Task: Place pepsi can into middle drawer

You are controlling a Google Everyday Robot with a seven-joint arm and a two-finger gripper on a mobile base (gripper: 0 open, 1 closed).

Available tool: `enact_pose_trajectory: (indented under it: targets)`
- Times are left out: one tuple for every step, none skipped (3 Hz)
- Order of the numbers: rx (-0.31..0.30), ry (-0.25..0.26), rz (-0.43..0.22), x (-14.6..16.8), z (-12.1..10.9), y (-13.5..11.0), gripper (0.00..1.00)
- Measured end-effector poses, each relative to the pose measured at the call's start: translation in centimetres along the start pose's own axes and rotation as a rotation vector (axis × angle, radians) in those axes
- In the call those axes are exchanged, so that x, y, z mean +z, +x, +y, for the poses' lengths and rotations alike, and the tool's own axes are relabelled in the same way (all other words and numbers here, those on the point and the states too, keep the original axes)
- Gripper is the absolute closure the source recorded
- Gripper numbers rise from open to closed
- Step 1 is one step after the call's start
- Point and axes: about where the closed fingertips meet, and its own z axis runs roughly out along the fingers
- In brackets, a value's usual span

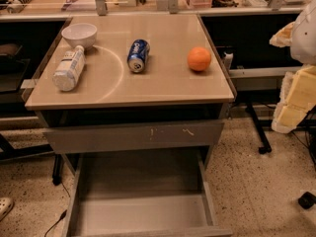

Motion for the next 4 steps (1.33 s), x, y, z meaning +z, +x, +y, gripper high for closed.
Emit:
enact_pose_trajectory:
  targets:
    - [-0.001,0.002,0.000,0.0,0.0,0.0,0.00]
    - [-0.060,0.012,-0.039,0.6,-3.0,-1.7,0.00]
    - [-0.154,0.010,-0.069,2.2,-8.6,-4.7,0.00]
    - [-0.238,0.004,-0.068,4.0,-13.2,-7.5,0.00]
